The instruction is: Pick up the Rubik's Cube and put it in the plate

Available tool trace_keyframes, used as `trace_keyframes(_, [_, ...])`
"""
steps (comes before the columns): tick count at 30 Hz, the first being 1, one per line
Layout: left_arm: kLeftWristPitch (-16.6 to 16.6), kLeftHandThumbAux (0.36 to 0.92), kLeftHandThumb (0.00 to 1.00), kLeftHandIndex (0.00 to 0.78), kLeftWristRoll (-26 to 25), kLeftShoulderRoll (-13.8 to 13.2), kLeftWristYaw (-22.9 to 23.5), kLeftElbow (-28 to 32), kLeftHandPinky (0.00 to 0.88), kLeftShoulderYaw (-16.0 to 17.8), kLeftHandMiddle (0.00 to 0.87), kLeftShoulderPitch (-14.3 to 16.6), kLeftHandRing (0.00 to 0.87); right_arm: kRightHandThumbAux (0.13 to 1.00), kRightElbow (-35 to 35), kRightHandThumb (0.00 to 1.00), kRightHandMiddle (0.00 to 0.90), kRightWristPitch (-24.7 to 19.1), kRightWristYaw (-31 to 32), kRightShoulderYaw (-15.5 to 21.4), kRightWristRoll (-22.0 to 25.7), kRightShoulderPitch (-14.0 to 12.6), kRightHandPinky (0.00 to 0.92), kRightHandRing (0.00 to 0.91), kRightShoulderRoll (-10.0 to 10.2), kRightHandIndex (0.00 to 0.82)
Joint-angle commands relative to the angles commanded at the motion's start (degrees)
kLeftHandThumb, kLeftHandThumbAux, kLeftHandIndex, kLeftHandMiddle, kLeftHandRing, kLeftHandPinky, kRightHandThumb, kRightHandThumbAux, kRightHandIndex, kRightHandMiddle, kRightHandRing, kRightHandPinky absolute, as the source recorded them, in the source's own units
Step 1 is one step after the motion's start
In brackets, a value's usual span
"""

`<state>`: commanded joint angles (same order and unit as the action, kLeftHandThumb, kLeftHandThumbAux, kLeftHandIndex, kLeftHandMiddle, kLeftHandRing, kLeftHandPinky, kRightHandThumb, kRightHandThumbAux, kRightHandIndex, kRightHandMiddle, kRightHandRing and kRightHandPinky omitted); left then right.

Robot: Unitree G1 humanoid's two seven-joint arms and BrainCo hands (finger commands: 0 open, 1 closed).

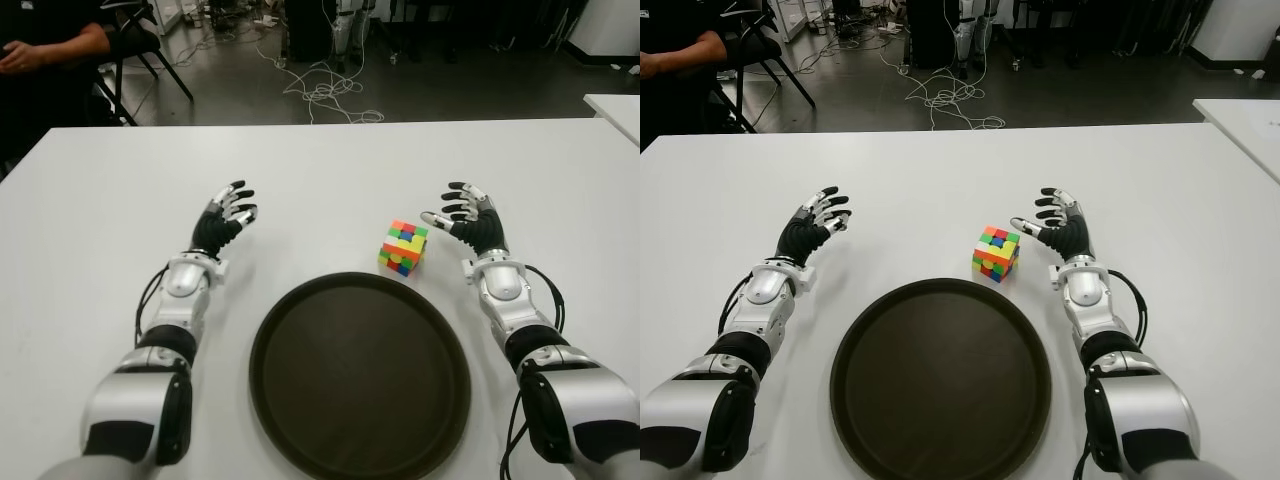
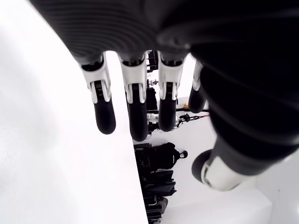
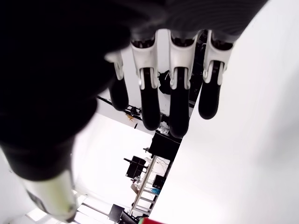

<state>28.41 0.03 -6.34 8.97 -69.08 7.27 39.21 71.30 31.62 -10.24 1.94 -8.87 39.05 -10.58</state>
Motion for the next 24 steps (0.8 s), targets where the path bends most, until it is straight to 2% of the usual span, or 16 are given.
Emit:
trace_keyframes(8, [0.1, 0.722, 0.208, 0.12, -0.2, 0.2, 0.5, 0.0, 0.241, 0.1, 0.193, 0.1, 0.212, 0.793, 0.0, 0.038, 0.336, 0.2, -0.5, 0.0, 0.0, 0.0, 0.347, 0.351, 0.0, 0.272])
trace_keyframes(18, [-0.1, 0.719, 0.224, 0.122, -0.4, 0.1, 1.0, -0.1, 0.245, 0.2, 0.193, 0.2, 0.213, 0.77, 0.1, 0.023, 0.335, 0.2, -0.9, -0.4, -0.4, 0.1, 0.345, 0.35, -0.1, 0.274])
trace_keyframes(24, [-0.2, 0.715, 0.23, 0.126, -0.4, 0.1, 1.0, -0.2, 0.25, 0.3, 0.193, 0.2, 0.215, 0.766, 0.2, 0.047, 0.337, -0.1, -0.7, -0.4, -0.2, 0.2, 0.346, 0.352, -0.1, 0.272])
